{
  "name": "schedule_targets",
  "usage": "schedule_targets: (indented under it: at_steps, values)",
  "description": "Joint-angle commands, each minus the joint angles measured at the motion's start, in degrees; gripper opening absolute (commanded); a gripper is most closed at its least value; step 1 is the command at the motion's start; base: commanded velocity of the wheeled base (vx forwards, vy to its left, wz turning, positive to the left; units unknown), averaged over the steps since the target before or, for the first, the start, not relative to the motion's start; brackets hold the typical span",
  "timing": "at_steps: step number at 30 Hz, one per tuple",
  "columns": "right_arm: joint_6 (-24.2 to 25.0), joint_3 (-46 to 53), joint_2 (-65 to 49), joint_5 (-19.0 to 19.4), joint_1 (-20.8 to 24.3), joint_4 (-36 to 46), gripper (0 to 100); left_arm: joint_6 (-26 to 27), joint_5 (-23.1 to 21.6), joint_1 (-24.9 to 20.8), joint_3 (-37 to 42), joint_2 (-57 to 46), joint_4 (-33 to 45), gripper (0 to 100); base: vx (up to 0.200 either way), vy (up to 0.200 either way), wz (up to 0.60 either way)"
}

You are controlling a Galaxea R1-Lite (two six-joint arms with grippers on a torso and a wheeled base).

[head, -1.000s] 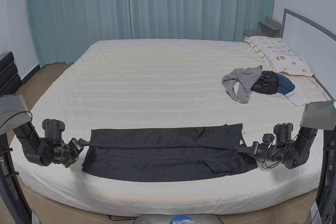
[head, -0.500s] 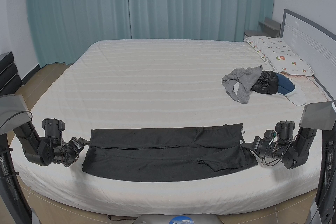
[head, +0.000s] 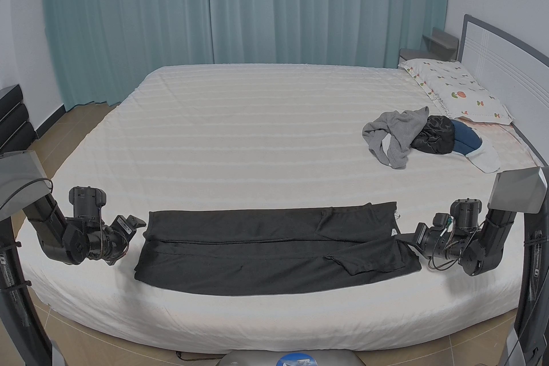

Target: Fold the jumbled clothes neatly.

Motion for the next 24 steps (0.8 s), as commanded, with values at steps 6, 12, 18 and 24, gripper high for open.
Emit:
schedule_targets:
  at_steps: [6,12,18,24]
  values:
    - [0.0,0.2,0.5,0.0,0.3,-0.2,0,-0.2,-0.2,-2.4,-6.5,4.4,0.2,100,0.000,0.000,0.00]
    - [0.0,0.3,0.5,-0.1,0.5,-0.2,0,0.3,-0.1,-3.4,-9.5,6.3,0.8,100,0.000,0.000,0.00]
    - [0.1,0.0,0.9,-0.2,0.5,-0.2,0,3.4,0.2,-3.8,-9.9,8.7,0.5,0,0.000,0.000,0.00]
    - [0.1,0.1,0.8,-0.2,0.5,-0.2,100,3.3,0.7,-3.7,-11.4,9.2,0.9,0,0.000,0.000,0.00]
